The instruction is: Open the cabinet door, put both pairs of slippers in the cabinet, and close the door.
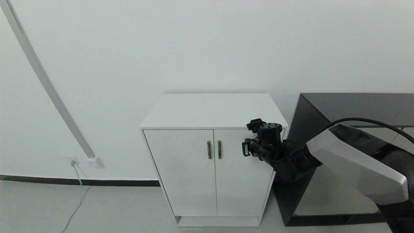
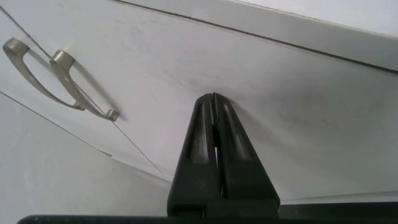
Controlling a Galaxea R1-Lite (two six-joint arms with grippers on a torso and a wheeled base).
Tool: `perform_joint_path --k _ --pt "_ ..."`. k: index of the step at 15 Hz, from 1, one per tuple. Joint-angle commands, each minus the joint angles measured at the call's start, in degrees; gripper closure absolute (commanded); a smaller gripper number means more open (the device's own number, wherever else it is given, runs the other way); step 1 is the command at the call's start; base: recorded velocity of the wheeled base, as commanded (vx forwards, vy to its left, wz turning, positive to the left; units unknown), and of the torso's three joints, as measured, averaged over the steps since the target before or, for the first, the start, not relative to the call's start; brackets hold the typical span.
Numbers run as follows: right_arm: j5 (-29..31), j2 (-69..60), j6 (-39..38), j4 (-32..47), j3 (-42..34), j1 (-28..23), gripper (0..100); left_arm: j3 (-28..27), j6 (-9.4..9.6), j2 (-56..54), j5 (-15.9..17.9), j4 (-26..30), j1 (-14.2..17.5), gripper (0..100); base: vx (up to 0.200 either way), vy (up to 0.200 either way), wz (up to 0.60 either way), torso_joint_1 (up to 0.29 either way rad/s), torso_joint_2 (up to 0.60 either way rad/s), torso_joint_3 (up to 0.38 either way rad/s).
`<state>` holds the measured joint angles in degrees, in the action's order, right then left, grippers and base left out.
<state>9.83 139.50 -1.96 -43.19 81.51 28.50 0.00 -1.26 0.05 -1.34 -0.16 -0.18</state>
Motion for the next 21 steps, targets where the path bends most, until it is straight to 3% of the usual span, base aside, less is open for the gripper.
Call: perform_joint_path --k 1,7,13,16,21 --pt "0.1 0.2 -0.1 -0.1 -0.2 0.0 100 0.0 -0.06 0.0 0.0 0.0 0.0 100 0.000 0.000 0.00 0.000 0.00 0.000" --pt "0.1 -7.7 -0.1 -1.5 -9.2 2.2 100 0.0 -0.06 0.0 -0.1 0.0 0.0 100 0.000 0.000 0.00 0.000 0.00 0.000" --pt "1.1 -18.9 -0.1 -8.7 -25.5 1.7 100 0.0 -0.06 0.0 0.0 0.0 0.0 100 0.000 0.000 0.00 0.000 0.00 0.000" --pt "2.3 -24.8 0.2 -9.9 -32.3 -0.5 100 0.0 -0.06 0.0 0.0 0.0 0.0 100 0.000 0.000 0.00 0.000 0.00 0.000" --pt "5.1 -37.1 0.1 -9.8 -45.9 -8.5 100 0.0 0.03 0.0 0.0 0.0 0.0 100 0.000 0.000 0.00 0.000 0.00 0.000"
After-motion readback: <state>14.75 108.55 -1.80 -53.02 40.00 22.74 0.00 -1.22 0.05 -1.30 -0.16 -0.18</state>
